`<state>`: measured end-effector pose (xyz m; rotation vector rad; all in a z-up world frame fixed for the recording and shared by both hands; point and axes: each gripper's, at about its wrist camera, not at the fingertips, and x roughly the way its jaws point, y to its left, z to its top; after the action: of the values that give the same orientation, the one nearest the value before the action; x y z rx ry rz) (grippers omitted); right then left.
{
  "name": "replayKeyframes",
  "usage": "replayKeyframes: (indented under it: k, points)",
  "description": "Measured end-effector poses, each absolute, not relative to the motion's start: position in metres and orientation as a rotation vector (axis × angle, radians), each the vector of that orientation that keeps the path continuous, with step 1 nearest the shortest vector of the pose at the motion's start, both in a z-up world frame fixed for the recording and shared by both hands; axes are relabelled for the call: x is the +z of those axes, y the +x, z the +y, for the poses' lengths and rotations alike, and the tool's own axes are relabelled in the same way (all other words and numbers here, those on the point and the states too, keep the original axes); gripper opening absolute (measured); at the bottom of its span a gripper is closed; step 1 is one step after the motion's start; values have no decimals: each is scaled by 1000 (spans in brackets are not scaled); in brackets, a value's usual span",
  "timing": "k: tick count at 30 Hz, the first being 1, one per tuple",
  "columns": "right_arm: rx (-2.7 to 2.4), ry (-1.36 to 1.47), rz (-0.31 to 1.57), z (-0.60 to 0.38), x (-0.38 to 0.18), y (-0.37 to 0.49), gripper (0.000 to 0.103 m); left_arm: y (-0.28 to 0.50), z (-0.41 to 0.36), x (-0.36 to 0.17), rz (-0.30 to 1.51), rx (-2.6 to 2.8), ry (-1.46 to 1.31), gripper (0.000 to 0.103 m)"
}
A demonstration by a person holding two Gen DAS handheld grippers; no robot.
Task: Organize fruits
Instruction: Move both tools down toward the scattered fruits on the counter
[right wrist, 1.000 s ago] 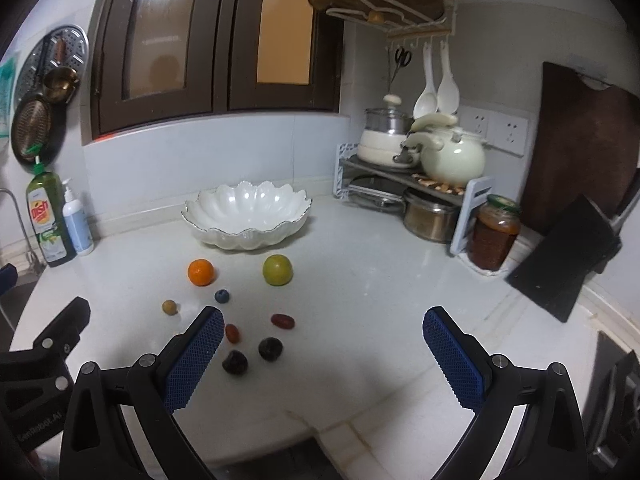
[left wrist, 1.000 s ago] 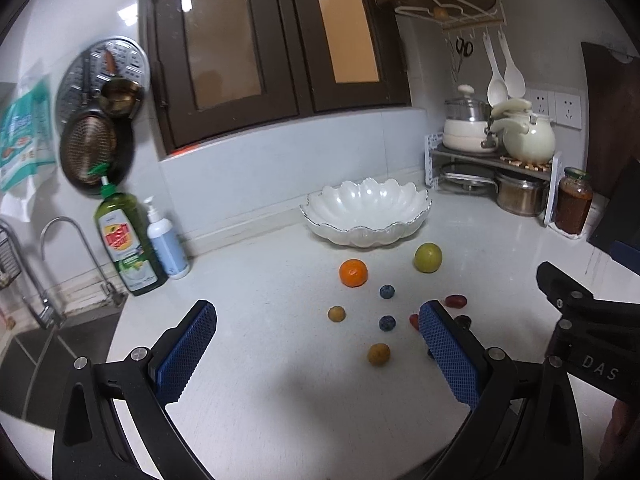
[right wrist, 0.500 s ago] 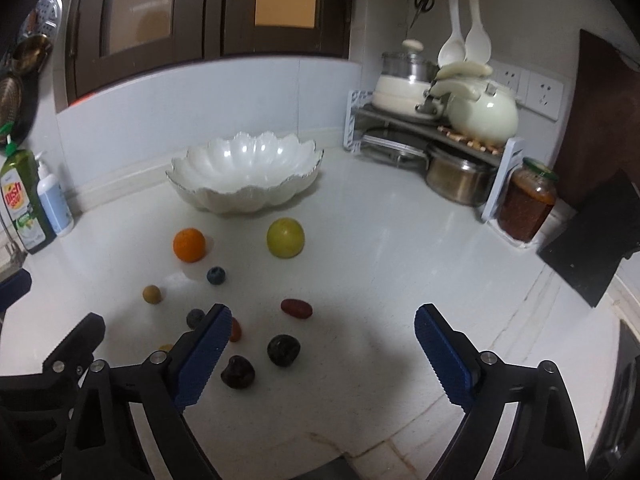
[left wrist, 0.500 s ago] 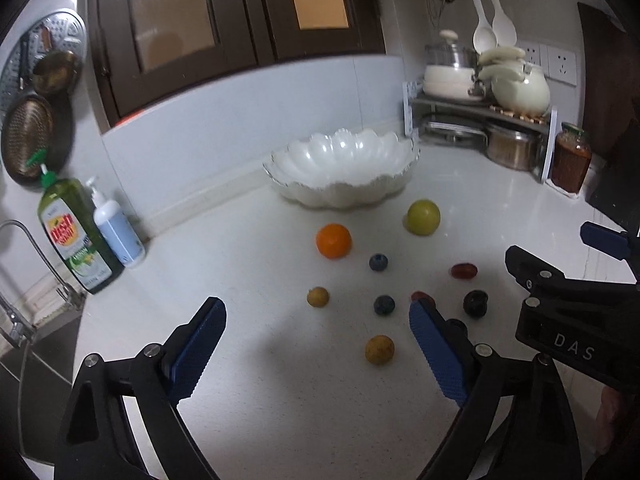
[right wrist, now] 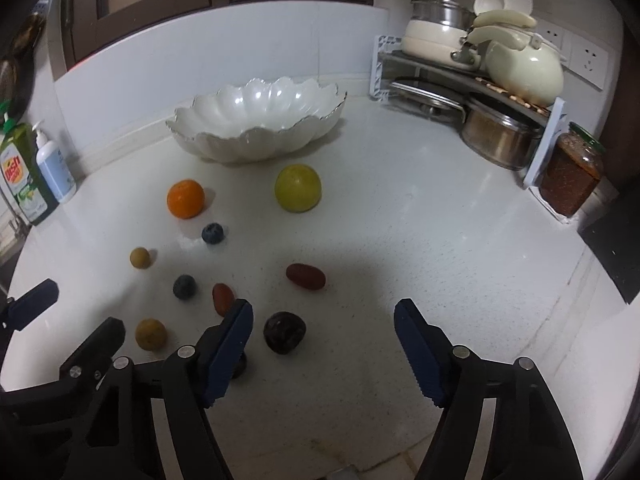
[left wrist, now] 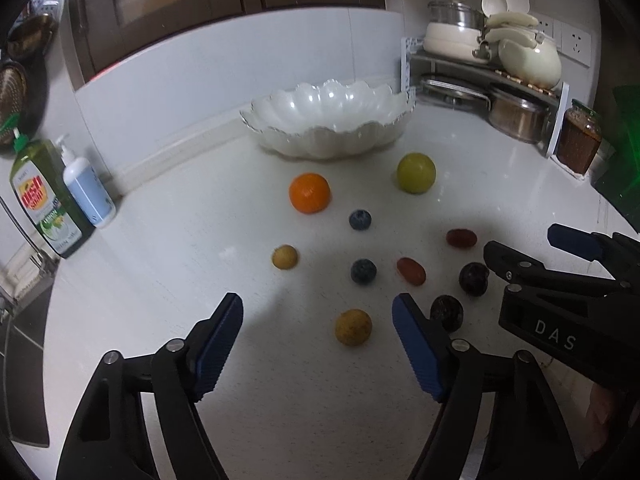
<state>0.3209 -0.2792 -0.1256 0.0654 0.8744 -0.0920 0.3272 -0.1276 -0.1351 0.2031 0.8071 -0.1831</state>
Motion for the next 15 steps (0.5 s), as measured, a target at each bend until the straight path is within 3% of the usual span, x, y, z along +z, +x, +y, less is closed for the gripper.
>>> replayKeyframes:
  k: [15]
  points:
    - [12,79,990,-278,-152,338,51,341,-143,-160,906,-217,203,51]
